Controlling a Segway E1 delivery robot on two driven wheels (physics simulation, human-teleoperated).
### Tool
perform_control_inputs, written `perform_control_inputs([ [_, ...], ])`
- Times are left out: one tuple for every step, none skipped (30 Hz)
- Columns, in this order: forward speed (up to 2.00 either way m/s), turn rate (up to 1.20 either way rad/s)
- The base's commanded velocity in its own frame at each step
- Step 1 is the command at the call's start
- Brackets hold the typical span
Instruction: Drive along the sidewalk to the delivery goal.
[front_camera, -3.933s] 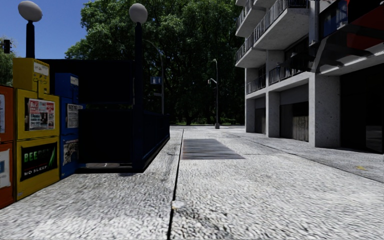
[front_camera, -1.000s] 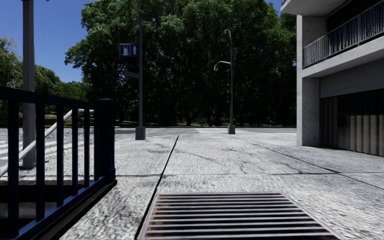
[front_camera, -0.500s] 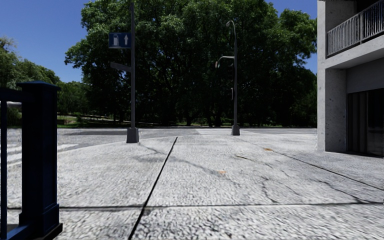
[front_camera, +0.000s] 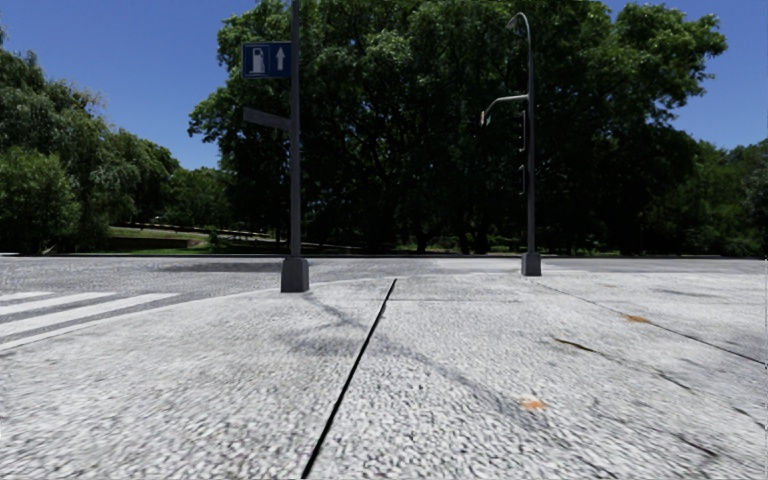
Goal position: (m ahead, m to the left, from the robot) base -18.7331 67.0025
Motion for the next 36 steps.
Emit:
perform_control_inputs([
  [2.0, 0.74],
  [2.0, 0.78],
  [2.0, 0.8],
  [2.0, 0.8],
  [2.0, 0.81],
  [2.0, 0.81],
  [2.0, 0.81],
  [2.0, 0.81],
  [2.0, 0.81],
  [2.0, 0.81],
  [2.0, 0.8],
  [2.0, 0.8],
  [2.0, 0.79],
  [2.0, 0.79],
  [2.0, 0.79],
  [2.0, 0.79],
  [2.0, 0.79],
  [2.0, 0.79],
  [2.0, 0.79],
  [2.0, 0.78],
  [2.0, 0.78],
  [2.0, 0.78],
  [2.0, 0.77],
  [2.0, 0.77],
  [2.0, 0.77],
  [2.0, 0.77],
  [2.0, 0.77],
  [2.0, 0.77],
  [2.0, 0.77],
  [2.0, 0.77],
  [2.0, 0.77],
  [2.0, 0.77],
  [2.0, 0.77],
  [2.0, 0.77],
  [2.0, 0.77],
  [2.0, 0.77],
])
